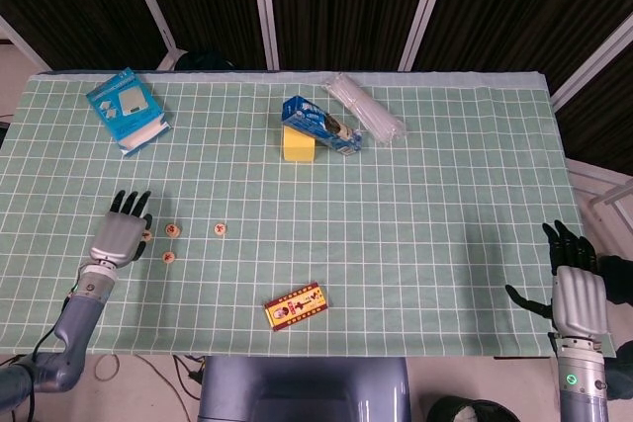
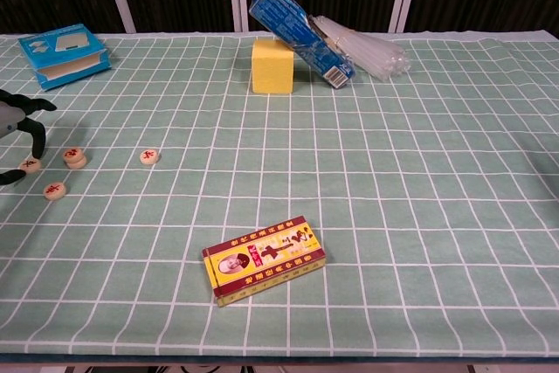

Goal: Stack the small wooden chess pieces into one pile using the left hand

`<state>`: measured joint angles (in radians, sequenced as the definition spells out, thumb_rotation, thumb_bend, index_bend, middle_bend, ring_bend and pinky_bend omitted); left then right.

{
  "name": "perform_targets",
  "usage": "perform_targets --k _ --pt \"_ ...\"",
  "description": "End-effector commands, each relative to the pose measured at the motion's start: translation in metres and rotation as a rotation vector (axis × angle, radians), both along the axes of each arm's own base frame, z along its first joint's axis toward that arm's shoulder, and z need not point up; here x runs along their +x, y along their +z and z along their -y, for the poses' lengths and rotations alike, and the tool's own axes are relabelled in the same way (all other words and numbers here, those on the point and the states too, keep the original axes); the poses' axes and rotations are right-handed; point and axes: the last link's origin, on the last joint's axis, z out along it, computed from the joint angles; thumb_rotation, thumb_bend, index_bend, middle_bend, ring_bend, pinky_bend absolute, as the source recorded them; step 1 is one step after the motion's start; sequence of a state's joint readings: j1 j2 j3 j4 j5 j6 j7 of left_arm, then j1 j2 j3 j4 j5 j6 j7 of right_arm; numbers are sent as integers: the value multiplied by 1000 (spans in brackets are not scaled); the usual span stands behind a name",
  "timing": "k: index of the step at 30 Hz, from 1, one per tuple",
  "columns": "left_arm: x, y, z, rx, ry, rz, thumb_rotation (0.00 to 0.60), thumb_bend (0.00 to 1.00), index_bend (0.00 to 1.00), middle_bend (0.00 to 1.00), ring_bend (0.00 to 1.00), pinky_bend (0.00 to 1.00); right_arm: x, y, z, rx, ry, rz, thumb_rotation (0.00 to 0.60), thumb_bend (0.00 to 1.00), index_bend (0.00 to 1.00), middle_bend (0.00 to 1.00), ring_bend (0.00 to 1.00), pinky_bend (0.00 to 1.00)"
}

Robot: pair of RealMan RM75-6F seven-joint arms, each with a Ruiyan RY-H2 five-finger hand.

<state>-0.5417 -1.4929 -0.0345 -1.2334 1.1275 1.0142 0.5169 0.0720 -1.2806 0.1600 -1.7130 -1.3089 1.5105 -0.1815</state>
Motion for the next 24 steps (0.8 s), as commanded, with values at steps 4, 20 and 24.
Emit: perform_targets --k 4,20,24 --pt "2 0 -1 3 -3 -3 600 339 451 5 0 0 0 0 0 0 -1 0 600 233 73 13 88 0" --pt "5 -4 -1 -1 -7 -14 600 340 460 6 0 0 0 0 0 -2 -4 1 600 233 74 13 88 0" --pt "4 -2 -1 3 -9 -19 600 344 480 13 0 0 0 0 0 -3 -4 1 600 233 74 13 88 0"
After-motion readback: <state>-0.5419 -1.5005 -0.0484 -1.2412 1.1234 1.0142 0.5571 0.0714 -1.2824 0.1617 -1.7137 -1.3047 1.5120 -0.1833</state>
